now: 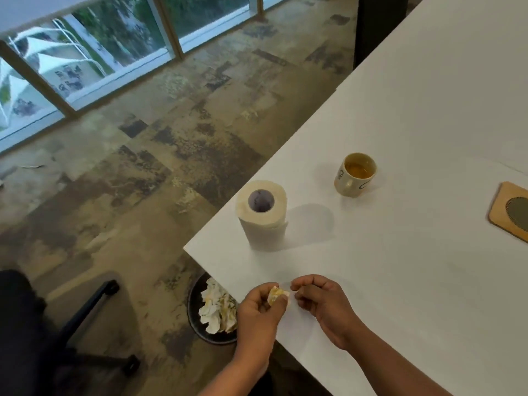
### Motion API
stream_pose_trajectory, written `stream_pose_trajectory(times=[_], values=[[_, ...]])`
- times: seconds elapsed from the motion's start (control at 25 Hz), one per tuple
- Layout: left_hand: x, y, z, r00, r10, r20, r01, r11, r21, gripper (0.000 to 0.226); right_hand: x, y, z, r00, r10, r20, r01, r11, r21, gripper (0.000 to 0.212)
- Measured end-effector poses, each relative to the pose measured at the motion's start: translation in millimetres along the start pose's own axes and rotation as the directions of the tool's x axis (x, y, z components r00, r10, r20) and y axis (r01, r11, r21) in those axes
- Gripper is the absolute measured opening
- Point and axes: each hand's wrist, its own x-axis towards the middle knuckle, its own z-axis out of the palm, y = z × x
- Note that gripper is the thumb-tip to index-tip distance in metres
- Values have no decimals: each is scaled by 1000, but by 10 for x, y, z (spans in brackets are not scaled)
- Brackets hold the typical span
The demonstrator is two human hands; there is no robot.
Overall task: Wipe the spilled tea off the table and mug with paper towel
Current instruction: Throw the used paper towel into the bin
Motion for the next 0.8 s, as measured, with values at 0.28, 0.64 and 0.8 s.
stream_pose_trajectory(times=[0.28,0.64,0.8], values=[[87,-321,-898,873,-232,-428,157,967,-202,23,290,99,264,996,41,-79,-62,957,-284,24],[759,-396,-1324,737,-455,-500,363,890,-275,31,344,154,268,989,-7,-147,-49,927,-372,26],[585,-168,-1032,872,-185,-453,176,982,-63,13,326,192,242,987,-38,-158,-23,928,-373,27]])
